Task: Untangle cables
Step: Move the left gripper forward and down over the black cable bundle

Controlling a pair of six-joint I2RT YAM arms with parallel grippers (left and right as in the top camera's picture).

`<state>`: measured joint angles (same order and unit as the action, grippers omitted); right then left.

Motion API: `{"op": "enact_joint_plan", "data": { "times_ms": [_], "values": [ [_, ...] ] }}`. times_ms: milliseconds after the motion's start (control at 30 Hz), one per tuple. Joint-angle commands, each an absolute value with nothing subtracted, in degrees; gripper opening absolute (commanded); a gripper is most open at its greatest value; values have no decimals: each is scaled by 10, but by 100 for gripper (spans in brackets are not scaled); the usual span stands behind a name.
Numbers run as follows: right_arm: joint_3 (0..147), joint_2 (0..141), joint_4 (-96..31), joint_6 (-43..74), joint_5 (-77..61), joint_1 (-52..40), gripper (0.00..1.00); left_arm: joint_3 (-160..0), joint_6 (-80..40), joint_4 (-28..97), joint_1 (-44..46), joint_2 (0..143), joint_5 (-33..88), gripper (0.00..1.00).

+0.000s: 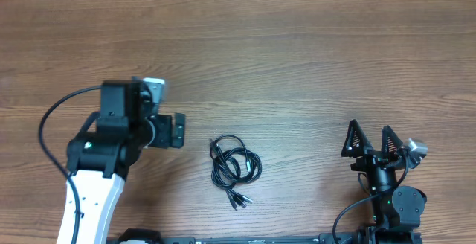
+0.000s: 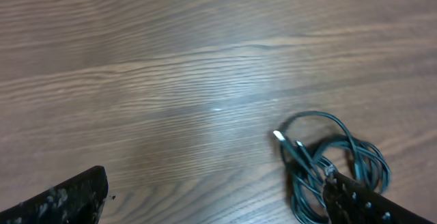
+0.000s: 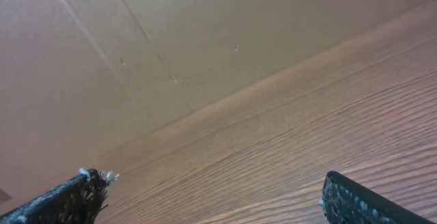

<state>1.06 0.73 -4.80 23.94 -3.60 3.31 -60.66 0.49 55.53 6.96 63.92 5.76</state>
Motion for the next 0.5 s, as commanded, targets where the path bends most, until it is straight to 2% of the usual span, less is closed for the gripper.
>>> {"op": "enact_joint_plan", "data": {
  "times_ms": [0, 467],
  "values": [
    [5, 2, -46, 235, -30, 31, 100, -641, 34, 567, 100, 664, 71, 100],
    [5, 2, -46, 235, -30, 31, 100, -676, 42, 584, 143, 736, 73, 100]
  ]
}}
